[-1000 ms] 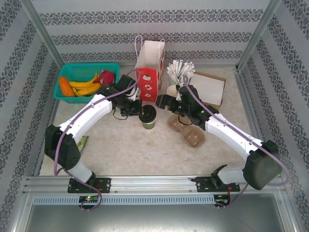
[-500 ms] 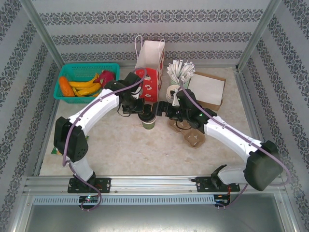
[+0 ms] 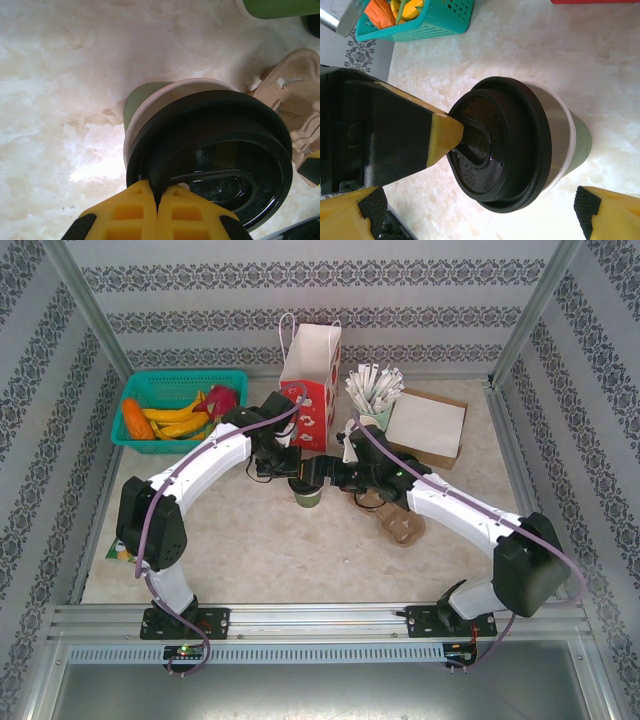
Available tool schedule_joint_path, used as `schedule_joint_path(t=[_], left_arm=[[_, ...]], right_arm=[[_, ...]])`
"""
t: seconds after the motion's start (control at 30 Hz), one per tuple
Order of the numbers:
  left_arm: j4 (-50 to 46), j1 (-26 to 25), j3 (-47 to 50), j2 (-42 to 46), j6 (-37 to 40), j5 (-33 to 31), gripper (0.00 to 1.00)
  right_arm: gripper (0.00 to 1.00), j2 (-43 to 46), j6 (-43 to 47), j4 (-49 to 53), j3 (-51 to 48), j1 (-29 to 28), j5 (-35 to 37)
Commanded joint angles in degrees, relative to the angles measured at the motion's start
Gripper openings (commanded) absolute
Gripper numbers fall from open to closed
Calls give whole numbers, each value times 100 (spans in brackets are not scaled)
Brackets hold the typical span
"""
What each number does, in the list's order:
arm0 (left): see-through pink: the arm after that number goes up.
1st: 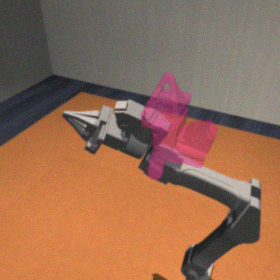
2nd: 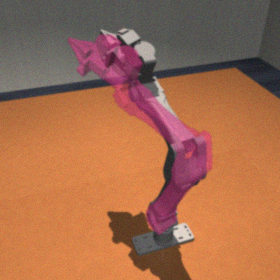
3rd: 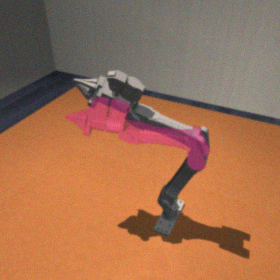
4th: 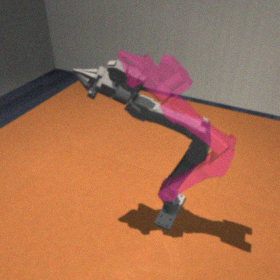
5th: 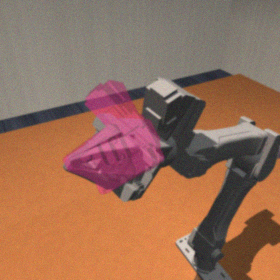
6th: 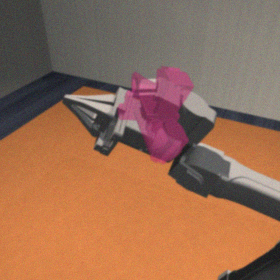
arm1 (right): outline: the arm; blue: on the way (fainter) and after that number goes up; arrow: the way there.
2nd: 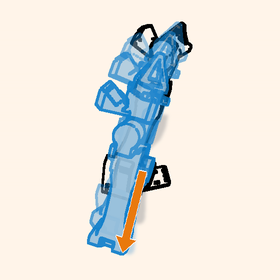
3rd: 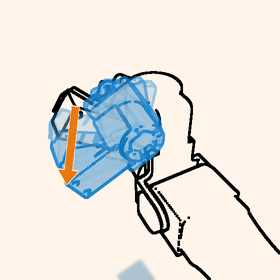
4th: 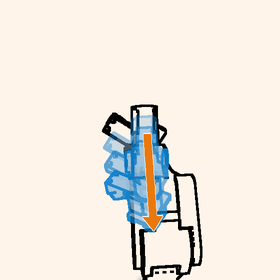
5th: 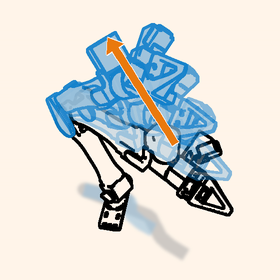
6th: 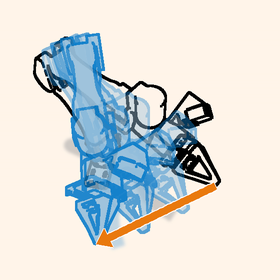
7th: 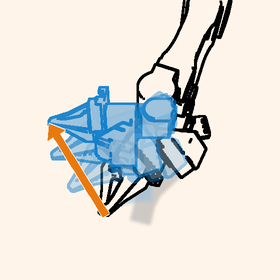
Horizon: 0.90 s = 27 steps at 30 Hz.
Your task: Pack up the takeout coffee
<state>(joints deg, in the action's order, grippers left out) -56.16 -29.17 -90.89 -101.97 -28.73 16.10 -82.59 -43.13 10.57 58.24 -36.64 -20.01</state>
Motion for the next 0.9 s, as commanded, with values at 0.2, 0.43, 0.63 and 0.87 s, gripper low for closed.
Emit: schedule_joint_path(t=[0.2, 0.43, 0.63, 0.87], left_arm=[[-103, -10, -88, -199, 181, 7, 0], [-145, -10, -171, -215, 228, -91, 0], [-54, -10, -135, -368, 192, 127, 0], [-183, -71, -105, -600, 287, 81, 0]], right_arm=[[98, -336, 95, 208, 284, -14, -12], [98, -497, 84, 251, 346, -4, -43], [98, -573, 95, 196, 373, -10, -174], [98, -726, 120, 140, 478, -25, -376]])
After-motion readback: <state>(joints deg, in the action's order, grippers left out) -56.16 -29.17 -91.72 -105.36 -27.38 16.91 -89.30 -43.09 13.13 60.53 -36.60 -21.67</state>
